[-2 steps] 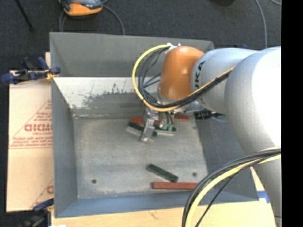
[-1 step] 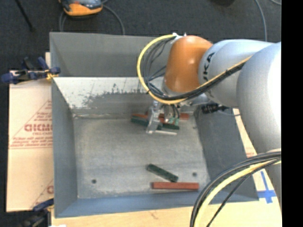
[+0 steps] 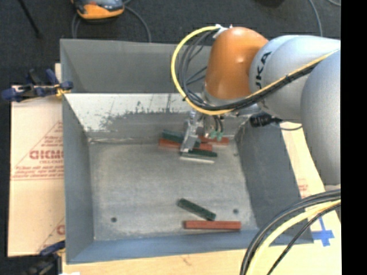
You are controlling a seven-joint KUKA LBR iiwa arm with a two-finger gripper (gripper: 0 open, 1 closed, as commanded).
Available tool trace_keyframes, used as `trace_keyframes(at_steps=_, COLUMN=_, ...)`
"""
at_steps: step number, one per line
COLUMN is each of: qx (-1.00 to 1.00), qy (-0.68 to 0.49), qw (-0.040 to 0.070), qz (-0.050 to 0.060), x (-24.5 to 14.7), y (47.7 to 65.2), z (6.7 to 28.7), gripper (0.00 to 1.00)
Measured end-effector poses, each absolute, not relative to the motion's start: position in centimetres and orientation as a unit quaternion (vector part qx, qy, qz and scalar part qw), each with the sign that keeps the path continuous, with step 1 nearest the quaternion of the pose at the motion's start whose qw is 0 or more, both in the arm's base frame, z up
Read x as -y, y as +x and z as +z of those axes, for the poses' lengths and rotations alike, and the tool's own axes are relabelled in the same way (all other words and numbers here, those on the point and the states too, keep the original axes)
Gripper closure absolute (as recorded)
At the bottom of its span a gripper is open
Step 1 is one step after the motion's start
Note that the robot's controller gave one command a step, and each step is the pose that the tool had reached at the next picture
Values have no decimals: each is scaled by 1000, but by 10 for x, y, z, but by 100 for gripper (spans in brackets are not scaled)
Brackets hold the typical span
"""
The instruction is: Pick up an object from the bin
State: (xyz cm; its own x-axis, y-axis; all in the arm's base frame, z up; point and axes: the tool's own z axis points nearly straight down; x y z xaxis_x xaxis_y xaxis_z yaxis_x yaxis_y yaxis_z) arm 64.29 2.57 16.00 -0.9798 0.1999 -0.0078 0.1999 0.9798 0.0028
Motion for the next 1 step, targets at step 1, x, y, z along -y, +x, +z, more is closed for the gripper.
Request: trace_keyframes(at_steps=1, qx=-995, qy=103, qw=0, qz=1, x=-20, y=646, z=201, gripper=100)
